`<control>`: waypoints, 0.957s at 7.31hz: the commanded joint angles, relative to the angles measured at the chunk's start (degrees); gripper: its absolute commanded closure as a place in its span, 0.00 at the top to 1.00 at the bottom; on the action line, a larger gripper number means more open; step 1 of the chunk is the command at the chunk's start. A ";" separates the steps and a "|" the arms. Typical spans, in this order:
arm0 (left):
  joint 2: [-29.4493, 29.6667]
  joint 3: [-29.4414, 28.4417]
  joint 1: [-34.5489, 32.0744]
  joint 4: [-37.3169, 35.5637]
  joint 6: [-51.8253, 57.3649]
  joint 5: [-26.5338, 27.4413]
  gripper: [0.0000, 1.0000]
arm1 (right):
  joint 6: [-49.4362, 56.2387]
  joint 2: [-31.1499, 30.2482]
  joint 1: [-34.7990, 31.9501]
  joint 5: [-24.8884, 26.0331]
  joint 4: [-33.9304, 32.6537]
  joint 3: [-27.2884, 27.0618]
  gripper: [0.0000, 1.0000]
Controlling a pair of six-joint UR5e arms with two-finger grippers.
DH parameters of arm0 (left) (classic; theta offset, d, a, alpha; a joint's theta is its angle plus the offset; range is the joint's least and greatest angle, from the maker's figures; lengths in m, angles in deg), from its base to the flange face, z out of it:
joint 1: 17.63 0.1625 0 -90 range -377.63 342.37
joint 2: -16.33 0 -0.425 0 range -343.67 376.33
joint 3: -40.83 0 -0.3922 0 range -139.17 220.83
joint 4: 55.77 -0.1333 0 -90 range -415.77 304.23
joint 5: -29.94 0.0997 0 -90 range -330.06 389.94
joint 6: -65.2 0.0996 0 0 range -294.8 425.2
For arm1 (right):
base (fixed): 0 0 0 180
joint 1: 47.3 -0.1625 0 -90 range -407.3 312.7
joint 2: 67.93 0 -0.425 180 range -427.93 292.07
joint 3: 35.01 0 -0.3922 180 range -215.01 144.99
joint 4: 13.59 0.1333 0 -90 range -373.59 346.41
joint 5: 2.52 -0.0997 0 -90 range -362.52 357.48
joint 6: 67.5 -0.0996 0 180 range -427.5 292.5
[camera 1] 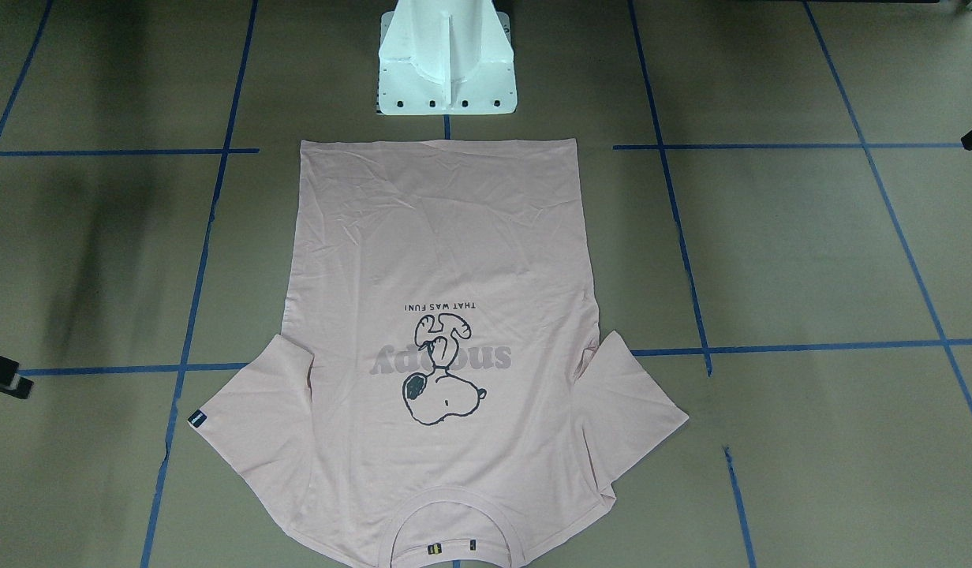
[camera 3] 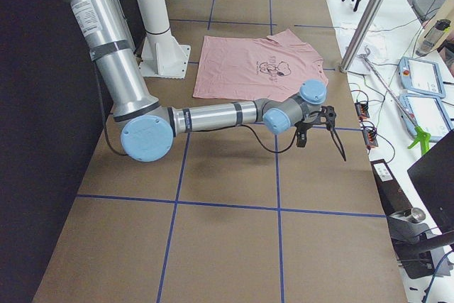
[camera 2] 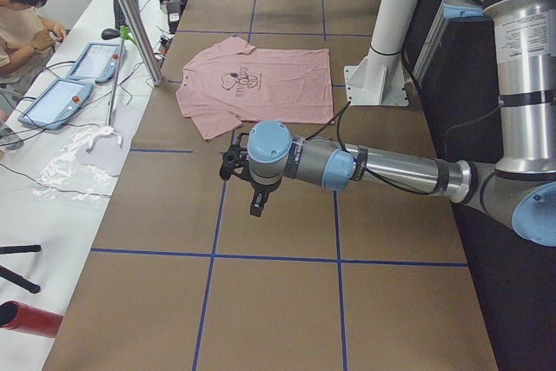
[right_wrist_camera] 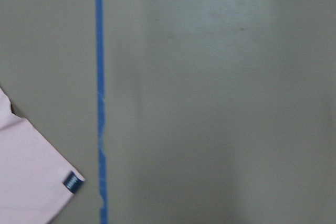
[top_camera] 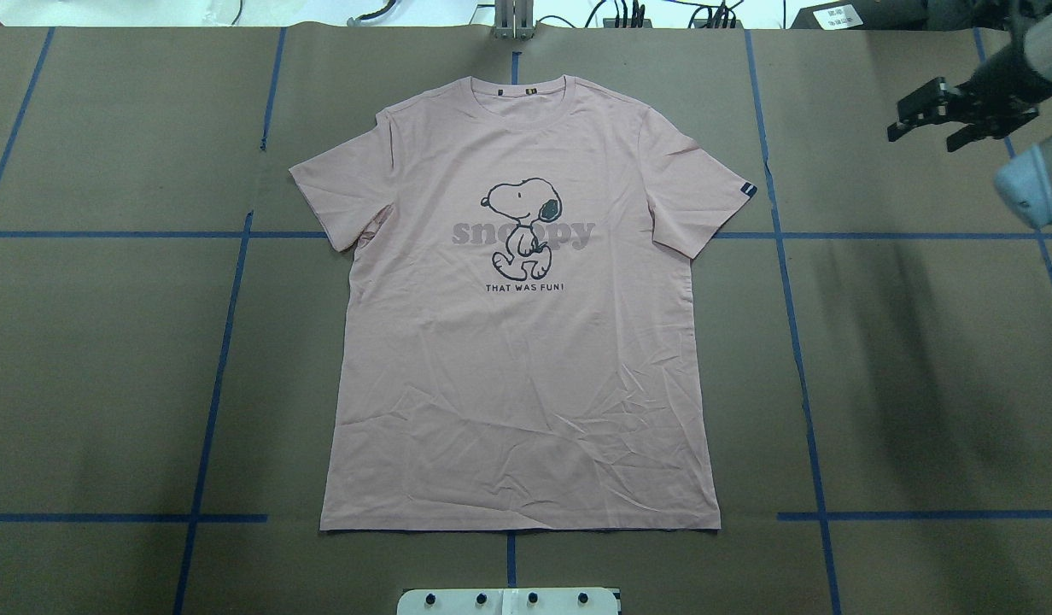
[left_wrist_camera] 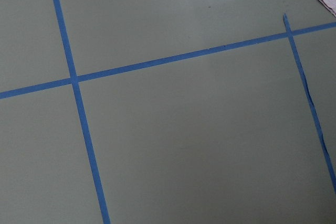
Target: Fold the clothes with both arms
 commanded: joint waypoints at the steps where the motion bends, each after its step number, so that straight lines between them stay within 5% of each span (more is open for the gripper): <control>1: 0.26 -0.79 0.08 3.35 -0.18 -0.08 1.00 | -16.92 7.67 9.81 8.84 4.60 3.06 0.93; 7: 0.79 -1.50 0.17 5.29 -0.19 -0.08 1.00 | -21.75 9.90 14.85 17.13 4.69 8.68 0.70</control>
